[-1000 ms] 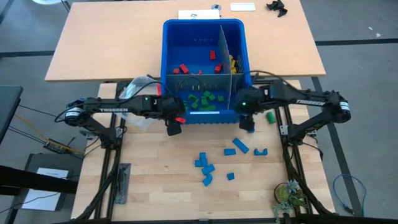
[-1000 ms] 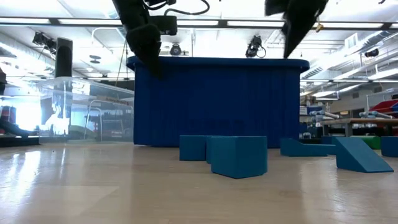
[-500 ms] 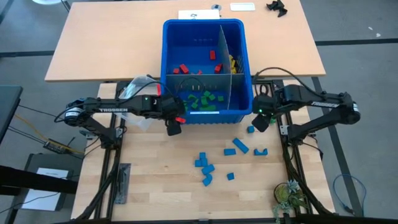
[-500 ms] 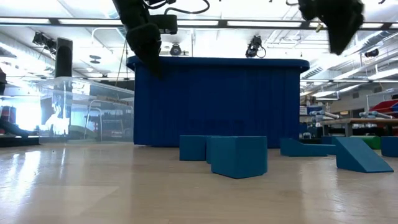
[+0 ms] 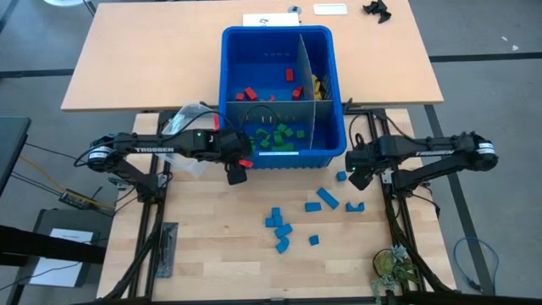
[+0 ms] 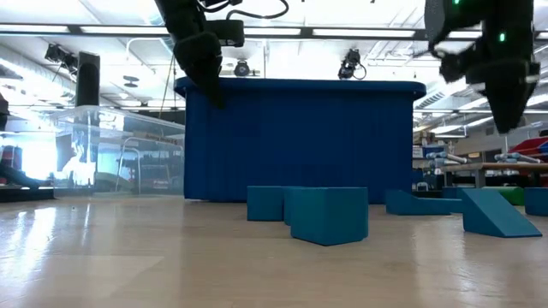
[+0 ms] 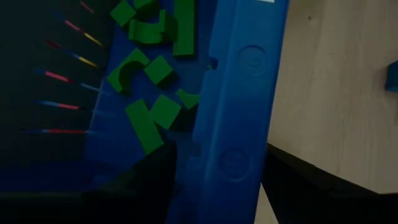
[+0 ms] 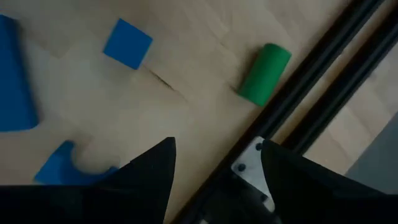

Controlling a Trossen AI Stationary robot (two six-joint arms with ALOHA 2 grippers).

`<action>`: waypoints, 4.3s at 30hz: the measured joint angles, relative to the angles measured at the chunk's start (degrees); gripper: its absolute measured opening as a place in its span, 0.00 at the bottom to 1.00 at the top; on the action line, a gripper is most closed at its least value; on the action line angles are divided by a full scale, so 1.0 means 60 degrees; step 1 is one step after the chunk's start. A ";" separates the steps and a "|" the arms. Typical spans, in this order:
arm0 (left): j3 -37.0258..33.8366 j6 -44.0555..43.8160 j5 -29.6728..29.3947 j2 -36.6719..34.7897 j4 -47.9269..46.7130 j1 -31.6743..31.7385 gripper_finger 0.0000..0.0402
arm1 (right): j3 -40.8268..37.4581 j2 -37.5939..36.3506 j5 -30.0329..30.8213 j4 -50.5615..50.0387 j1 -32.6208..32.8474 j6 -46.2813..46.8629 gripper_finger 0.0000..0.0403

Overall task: Sort blocks
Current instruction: Put the green block into the blue bin

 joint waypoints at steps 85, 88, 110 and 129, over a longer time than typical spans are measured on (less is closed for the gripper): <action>-0.0004 -0.0166 -0.0248 -0.0007 0.0594 -0.0011 0.58 | -0.1795 0.2268 -0.1960 0.3758 -0.2767 -0.2207 0.32; -0.0004 -0.0172 -0.0269 -0.0007 0.0597 -0.0011 0.58 | -0.1795 0.1589 -0.2103 0.3468 -0.2345 -0.1821 0.32; 0.1060 0.0297 -0.0522 -0.0033 -0.0172 0.0000 0.58 | 0.0619 -0.1773 -0.2773 0.6263 -0.0523 -0.2512 0.32; 0.1997 0.0567 0.0340 -0.0073 -0.0201 0.0095 0.58 | 0.0638 -0.0517 -0.2402 1.3080 -0.0764 -0.5786 0.32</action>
